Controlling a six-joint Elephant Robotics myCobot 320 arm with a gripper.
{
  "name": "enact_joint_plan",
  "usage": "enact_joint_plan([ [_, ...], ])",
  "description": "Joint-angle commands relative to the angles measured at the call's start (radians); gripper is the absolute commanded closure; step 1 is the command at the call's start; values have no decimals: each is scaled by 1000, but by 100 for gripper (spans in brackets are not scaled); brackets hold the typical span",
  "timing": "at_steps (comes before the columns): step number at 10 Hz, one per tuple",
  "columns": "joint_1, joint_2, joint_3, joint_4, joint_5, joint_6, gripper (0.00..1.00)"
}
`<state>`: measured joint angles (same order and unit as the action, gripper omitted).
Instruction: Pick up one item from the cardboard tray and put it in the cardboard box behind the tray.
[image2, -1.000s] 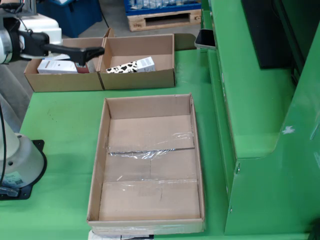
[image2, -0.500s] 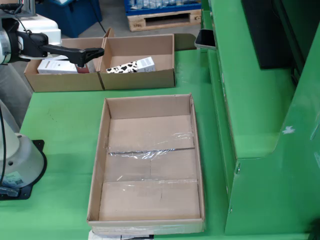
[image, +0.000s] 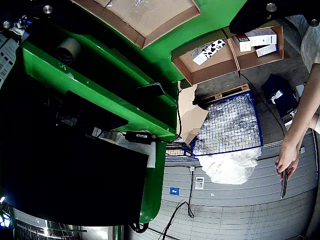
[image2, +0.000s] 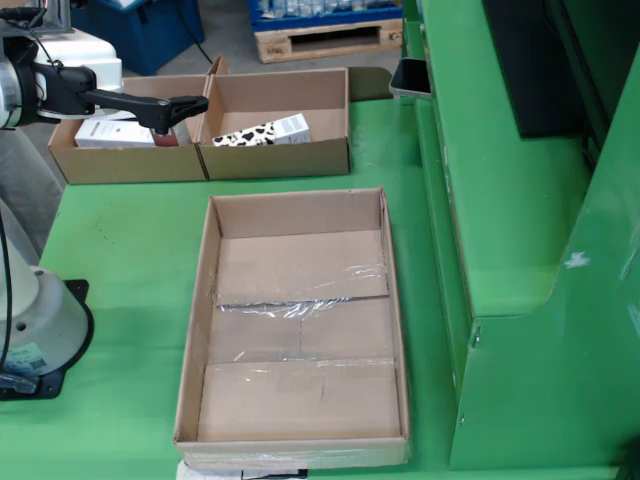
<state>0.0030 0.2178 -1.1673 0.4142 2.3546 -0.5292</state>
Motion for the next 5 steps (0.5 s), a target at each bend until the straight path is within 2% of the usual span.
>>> enact_joint_plan([
  [1,-8,14,22,10,11,4,0],
  [4,-8,14,22,10,11,4,0],
  [5,21,13,16,43,-55,43,0],
])
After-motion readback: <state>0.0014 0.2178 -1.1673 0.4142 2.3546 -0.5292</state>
